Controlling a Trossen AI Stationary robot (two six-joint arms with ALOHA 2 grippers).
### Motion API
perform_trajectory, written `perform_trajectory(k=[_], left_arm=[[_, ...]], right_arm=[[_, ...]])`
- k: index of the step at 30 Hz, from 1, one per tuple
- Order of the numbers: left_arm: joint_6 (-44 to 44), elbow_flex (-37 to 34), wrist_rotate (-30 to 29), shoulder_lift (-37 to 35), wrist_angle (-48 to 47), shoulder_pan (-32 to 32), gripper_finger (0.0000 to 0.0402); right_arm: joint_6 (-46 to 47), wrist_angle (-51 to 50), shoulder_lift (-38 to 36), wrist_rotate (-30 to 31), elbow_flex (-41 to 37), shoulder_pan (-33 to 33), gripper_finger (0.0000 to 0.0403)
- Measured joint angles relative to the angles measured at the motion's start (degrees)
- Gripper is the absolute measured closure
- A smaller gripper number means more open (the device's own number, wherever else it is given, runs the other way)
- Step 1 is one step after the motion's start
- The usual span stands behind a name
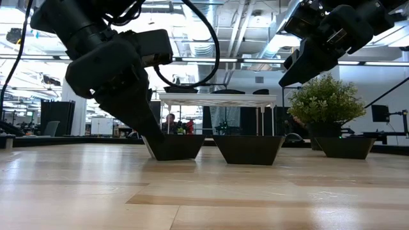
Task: Pick & Place Mini shaped plates
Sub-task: Stack the distorted square plate on top of the distorted square plate on the shelf
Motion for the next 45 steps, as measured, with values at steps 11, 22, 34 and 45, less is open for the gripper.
perform_trajectory(k=[11, 22, 34, 45], left_arm=[[0.0, -1.5, -1.1, 0.0, -0.4, 0.0, 0.0270], [0.0, -1.6, -1.1, 0.0, -0.4, 0.0, 0.0270], [0.0, -1.6, -0.8, -0.6, -0.4, 0.0, 0.0329], [2.9, -1.6, -0.8, -4.7, -0.4, -0.3, 0.0393]], right_arm=[[-0.1, 0.0, 0.0, 0.0, 0.0, 0.0, 0.0403], [-0.2, 0.0, 0.0, 0.0, 0.0, 0.0, 0.0403], [-0.2, 0.0, 0.0, 0.0, 0.0, 0.0, 0.0403], [0.0, -0.1, 0.0, 0.0, 0.0, 0.0, 0.0403]])
